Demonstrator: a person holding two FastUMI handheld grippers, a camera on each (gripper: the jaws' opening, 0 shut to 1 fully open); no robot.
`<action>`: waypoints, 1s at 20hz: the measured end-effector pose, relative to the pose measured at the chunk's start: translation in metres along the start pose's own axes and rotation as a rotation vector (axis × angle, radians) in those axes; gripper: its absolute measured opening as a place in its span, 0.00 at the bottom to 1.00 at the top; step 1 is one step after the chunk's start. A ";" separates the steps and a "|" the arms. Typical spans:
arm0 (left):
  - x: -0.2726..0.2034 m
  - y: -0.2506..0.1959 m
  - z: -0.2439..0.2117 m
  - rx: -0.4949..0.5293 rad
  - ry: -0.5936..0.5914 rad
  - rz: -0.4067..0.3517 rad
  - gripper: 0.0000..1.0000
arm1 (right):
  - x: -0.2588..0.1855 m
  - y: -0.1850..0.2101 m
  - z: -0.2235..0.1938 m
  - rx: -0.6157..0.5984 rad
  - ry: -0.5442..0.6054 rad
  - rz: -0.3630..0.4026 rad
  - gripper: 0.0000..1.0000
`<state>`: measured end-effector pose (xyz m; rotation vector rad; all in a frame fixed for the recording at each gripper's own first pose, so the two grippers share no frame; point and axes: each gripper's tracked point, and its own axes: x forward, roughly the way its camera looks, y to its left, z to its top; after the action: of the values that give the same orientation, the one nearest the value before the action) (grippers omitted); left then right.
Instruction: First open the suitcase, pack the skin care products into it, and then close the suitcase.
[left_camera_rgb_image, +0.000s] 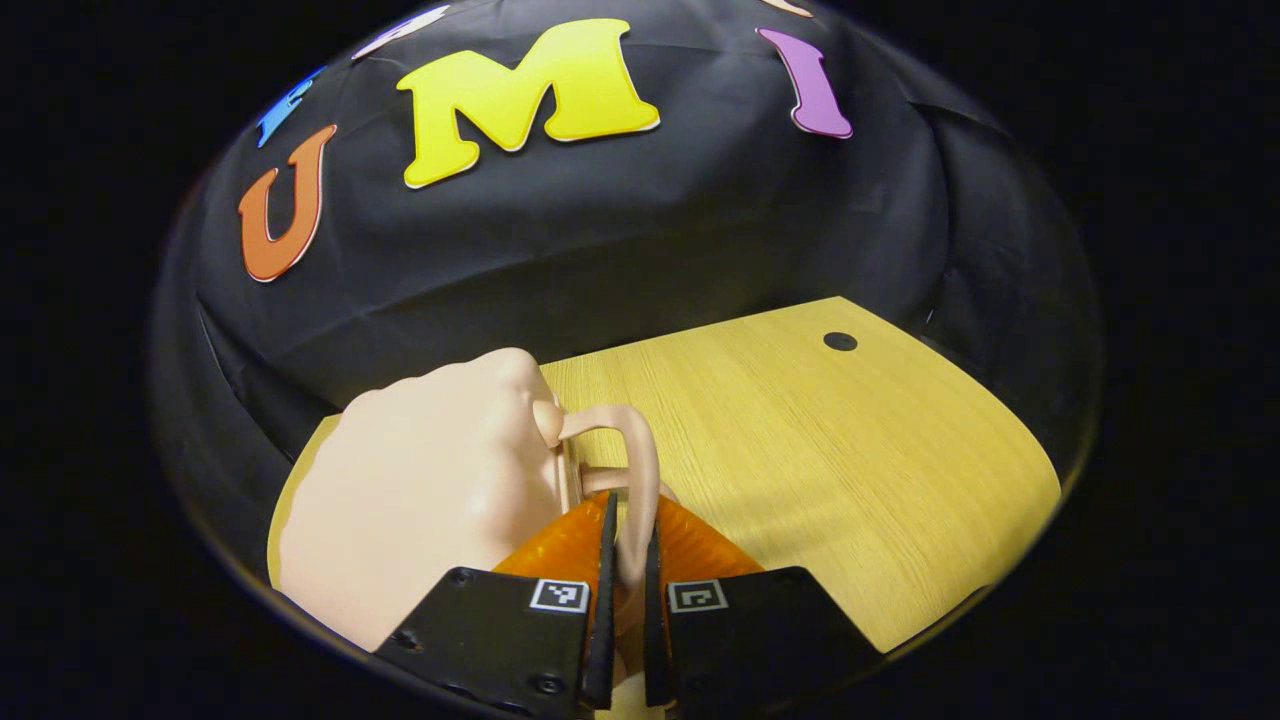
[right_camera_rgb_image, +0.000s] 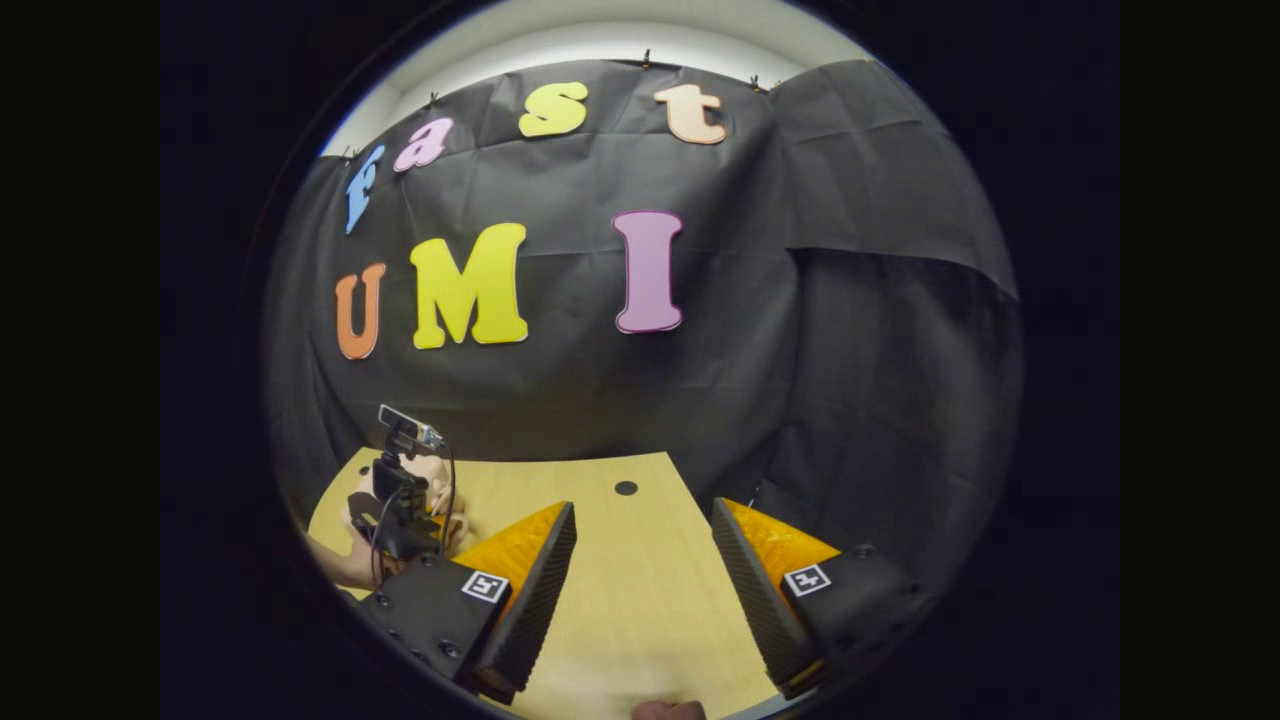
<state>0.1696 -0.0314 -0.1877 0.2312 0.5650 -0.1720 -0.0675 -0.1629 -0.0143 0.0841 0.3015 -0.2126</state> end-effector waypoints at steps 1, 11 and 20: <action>0.001 -0.001 -0.002 0.006 0.007 0.005 0.15 | 0.001 0.000 -0.002 0.009 0.002 0.000 0.81; -0.009 -0.030 -0.015 0.015 0.073 -0.067 0.39 | 0.012 0.018 0.003 -0.005 -0.007 0.062 0.81; -0.125 0.007 0.036 -0.073 -0.007 -0.110 0.93 | 0.042 0.124 0.047 -0.105 -0.081 0.305 0.77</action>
<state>0.0853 -0.0223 -0.0885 0.1282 0.5763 -0.2581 0.0127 -0.0559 0.0240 0.0166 0.2152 0.1026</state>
